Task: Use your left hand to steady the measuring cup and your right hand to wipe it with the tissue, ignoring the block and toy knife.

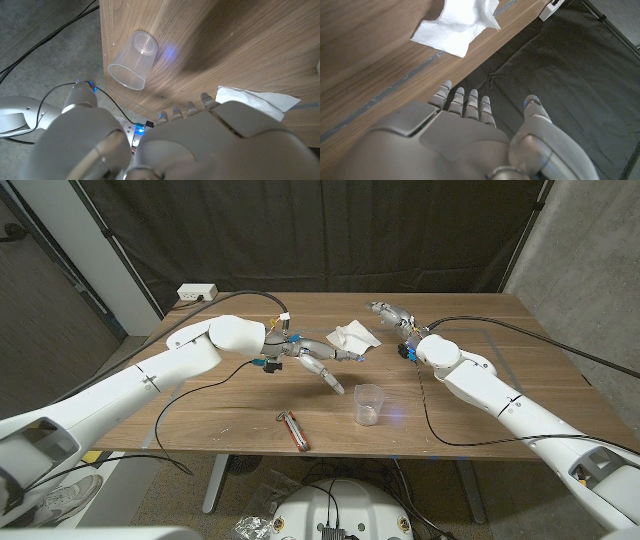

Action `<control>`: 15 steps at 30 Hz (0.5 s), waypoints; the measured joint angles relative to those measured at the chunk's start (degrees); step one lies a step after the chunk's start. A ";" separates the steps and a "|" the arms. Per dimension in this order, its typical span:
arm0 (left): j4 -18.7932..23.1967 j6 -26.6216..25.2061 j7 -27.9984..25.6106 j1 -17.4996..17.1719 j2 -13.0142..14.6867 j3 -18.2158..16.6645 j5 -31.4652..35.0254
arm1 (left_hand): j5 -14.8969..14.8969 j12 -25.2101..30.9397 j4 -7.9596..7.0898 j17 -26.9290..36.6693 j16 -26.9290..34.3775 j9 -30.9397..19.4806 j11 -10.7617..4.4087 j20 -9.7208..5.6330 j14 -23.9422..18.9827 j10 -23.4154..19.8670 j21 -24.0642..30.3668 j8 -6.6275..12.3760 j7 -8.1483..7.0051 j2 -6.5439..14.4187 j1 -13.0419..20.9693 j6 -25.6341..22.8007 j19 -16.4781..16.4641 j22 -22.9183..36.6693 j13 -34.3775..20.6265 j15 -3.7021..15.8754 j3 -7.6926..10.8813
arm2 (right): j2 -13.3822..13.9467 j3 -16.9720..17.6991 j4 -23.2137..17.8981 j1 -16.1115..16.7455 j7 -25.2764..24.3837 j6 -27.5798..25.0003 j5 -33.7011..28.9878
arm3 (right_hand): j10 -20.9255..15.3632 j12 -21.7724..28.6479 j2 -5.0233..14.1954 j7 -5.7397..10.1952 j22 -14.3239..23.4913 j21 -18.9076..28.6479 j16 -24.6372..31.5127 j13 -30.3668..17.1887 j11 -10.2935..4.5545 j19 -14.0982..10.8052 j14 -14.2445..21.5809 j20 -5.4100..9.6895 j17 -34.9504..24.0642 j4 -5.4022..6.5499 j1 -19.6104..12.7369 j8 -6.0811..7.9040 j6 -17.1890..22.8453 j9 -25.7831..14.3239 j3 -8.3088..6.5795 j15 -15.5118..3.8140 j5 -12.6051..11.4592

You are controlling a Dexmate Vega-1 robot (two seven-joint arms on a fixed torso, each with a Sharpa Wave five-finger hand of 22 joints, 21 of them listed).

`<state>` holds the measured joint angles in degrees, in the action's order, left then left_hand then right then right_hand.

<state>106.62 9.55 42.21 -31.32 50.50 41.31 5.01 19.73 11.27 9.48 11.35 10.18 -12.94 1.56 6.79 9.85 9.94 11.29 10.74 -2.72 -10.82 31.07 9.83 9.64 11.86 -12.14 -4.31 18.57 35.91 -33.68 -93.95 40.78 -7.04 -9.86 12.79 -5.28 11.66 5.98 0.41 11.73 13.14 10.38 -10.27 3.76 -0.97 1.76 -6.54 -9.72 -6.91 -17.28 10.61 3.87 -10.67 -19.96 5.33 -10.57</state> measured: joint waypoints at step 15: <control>-0.69 -0.08 0.01 0.15 -1.88 2.23 5.21 | 1.78 0.43 -0.01 -0.01 0.68 -0.36 -0.33 -0.60 0.10 -0.12 1.17 0.17 0.00 0.83 0.86 0.00 0.08 -0.01 -0.27 0.17 -2.05 | -0.05 0.10 1.08 -0.02 0.54 0.50 0.44 | 0.00 0.00 0.00 0.00 0.00 0.00 0.00 0.00 0.00 0.00 0.00 0.00 0.00 0.12 0.00 0.00 0.00 0.00 0.12 0.00 0.00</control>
<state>105.93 9.47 42.21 -31.17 48.62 43.54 10.22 21.52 11.70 9.47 11.34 10.86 -13.30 1.23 6.19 9.94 9.81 12.46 10.91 -2.73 -9.99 31.92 9.83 9.71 11.85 -12.41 -4.14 16.52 35.86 -33.58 -92.87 40.76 -6.50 -9.36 13.23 -5.27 11.66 5.98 0.41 11.73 13.14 10.38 -10.27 3.76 -0.98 1.76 -6.54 -9.72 -6.79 -17.28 10.61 3.88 -10.68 -19.83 5.33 -10.57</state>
